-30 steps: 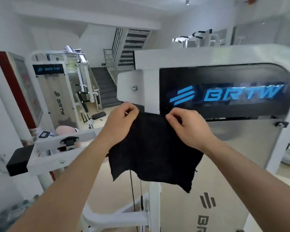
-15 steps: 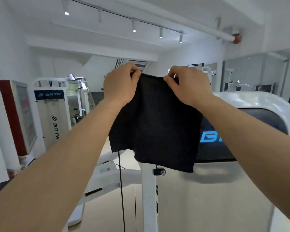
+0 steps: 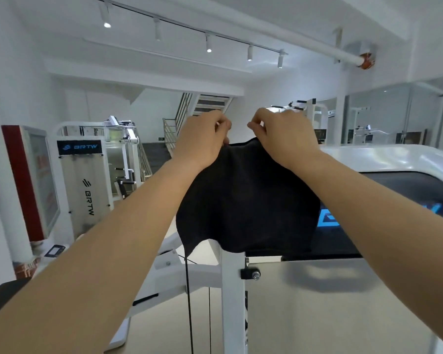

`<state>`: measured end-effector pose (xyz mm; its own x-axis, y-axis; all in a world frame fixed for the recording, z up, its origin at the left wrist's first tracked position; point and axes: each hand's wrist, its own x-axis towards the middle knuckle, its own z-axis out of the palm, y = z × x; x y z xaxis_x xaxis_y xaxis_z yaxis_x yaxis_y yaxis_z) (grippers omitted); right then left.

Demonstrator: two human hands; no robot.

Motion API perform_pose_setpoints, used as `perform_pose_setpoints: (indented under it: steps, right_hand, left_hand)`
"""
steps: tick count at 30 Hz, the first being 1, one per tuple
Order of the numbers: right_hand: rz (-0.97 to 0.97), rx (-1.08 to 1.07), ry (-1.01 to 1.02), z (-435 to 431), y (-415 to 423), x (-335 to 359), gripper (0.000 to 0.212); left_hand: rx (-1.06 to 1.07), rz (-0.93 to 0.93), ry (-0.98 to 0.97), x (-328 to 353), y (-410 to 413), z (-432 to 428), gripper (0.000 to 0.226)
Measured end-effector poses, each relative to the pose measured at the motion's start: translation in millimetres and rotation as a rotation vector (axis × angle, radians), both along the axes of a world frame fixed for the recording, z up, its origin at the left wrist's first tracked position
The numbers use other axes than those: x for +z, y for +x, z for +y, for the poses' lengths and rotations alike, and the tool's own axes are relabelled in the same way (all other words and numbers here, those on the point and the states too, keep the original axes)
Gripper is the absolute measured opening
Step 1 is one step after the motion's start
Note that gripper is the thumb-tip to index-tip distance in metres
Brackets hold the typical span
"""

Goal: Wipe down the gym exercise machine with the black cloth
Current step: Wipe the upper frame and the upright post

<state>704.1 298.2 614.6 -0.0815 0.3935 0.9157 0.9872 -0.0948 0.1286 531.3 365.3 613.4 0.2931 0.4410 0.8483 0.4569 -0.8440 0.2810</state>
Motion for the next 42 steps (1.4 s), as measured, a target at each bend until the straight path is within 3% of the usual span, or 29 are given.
perform_pose_setpoints:
  steps: [6,11,17,23,28,31,35,39,42]
  right_hand:
    - [-0.18,-0.009,0.039,-6.0,-13.7,-51.0,0.049]
    - [-0.264,-0.008,0.075,17.0,-39.8,-48.6,0.042]
    - [-0.29,-0.046,0.134,-0.6,-0.7,-54.5,0.039]
    - [-0.265,-0.049,0.171,8.2,-19.5,-57.2,0.035]
    - [-0.271,-0.015,0.106,24.3,-62.4,-49.5,0.037]
    - [-0.275,-0.043,0.046,31.1,-83.5,-42.9,0.037]
    - [-0.339,-0.117,-0.049,42.1,-101.2,-41.7,0.034]
    - [-0.417,-0.26,-0.073,39.0,-110.7,-42.3,0.029]
    - [-0.593,-0.464,-0.245,36.5,-138.0,-54.8,0.037]
  left_hand:
    - [0.001,0.274,0.282,-43.5,-12.7,6.0,0.037]
    - [0.043,0.146,0.336,-52.5,-28.9,24.9,0.047]
    - [0.089,0.073,0.442,-58.2,4.1,13.3,0.039]
    - [-0.033,0.049,0.407,-64.8,-7.2,24.6,0.039]
    - [-0.079,-0.007,0.274,-76.7,-41.5,44.2,0.037]
    - [-0.011,0.118,0.212,-92.2,-50.9,56.4,0.026]
    - [0.107,0.275,0.389,-109.4,-62.1,71.9,0.018]
    - [0.065,0.192,0.465,-108.6,-78.1,81.8,0.034]
    - [0.046,0.154,0.457,-113.9,-89.4,89.7,0.032]
